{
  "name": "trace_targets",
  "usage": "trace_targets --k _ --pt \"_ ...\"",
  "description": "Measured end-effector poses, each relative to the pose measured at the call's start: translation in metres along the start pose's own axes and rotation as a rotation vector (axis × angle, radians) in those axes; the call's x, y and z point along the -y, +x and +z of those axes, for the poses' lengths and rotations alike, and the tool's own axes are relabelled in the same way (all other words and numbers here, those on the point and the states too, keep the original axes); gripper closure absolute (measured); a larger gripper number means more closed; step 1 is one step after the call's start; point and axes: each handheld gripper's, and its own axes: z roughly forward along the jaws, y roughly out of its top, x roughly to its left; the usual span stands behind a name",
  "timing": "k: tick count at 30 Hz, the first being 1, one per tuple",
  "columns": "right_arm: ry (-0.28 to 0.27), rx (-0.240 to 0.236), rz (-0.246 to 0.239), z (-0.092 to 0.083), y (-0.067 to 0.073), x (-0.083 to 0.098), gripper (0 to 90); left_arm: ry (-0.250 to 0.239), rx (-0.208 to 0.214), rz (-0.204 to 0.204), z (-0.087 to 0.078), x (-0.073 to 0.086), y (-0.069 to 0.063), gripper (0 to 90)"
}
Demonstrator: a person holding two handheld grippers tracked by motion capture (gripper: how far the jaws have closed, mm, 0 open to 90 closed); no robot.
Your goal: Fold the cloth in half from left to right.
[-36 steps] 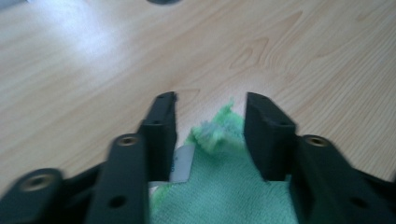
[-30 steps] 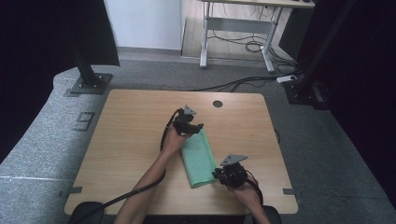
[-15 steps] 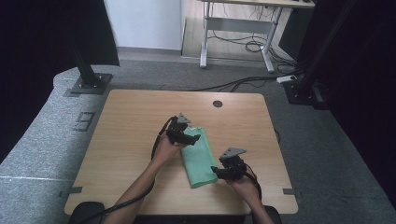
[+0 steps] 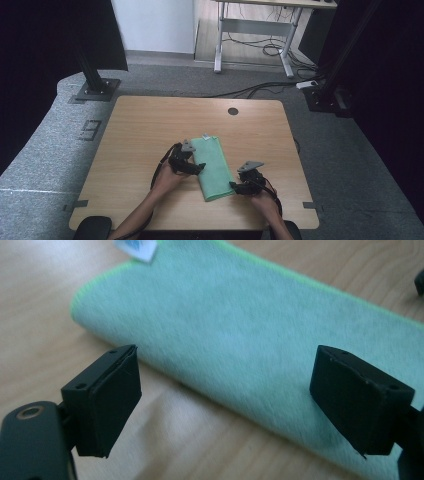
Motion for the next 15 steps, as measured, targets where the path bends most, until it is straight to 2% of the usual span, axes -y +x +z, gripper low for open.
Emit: trace_targets --k 4,7,12,15 --pt "-0.007 -0.004 0.007 0.000 -0.001 0.002 43.3 0.024 -0.003 0.001 0.003 0.009 -0.004 12.1" --pt "-0.008 -0.008 0.008 0.000 -0.001 0.002 43.2 0.048 -0.025 0.017 0.008 0.012 -0.005 11.7" --pt "-0.015 -0.018 0.014 0.000 -0.001 0.004 43.3 0.049 -0.031 -0.005 0.010 0.015 -0.003 9.2" --pt "-0.017 -0.023 0.020 0.000 -0.001 0.004 42.9 0.058 -0.044 -0.003 0.010 0.015 -0.001 6.3"
